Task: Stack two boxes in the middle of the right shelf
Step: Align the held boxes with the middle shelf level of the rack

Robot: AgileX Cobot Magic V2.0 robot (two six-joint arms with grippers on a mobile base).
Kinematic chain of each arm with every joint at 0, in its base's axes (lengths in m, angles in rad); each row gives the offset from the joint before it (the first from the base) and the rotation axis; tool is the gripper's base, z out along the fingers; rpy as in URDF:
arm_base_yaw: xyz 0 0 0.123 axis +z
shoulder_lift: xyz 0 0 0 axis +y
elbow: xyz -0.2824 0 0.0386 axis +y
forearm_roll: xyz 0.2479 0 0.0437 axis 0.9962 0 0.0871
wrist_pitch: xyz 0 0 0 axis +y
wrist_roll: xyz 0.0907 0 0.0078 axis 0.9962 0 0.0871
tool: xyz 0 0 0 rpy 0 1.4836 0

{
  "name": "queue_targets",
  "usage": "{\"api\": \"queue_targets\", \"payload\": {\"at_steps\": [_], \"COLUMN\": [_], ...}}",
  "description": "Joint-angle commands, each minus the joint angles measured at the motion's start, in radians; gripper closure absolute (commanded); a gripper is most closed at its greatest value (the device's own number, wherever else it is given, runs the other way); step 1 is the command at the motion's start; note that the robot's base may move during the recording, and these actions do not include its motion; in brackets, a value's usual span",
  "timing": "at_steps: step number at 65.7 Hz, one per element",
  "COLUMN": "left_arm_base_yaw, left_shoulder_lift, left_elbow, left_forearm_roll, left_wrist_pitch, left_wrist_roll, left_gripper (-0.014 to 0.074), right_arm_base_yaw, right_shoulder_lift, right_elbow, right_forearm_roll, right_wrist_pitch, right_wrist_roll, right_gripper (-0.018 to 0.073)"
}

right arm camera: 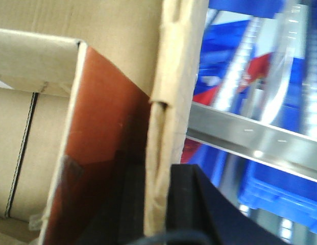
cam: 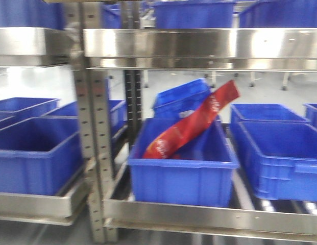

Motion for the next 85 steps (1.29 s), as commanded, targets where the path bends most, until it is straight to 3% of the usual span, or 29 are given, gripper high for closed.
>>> {"api": "queue_targets", "payload": {"at_steps": [1, 85], "left_arm_base_yaw": [0.002, 0.002], "left_shoulder_lift": [-0.013, -0.013], "left_elbow": [-0.014, -0.014], "left_forearm_roll": [0.012, 0.012], "left_wrist_pitch": [-0.050, -0.050], "left_wrist_roll": [-0.001, -0.001], "left_gripper": [0.0708, 0.0708], "right_arm_base_yaw": [-0.008, -0.008], "right_shoulder_lift": [-0.013, -0.013], "right_elbow": [-0.014, -0.014], "right_forearm_roll": [-0.016, -0.014], "right_wrist_pitch": [-0.047, -0.047], "right_wrist_roll": [-0.014, -0.014], "right_gripper": [0.0712, 0.0712]}}
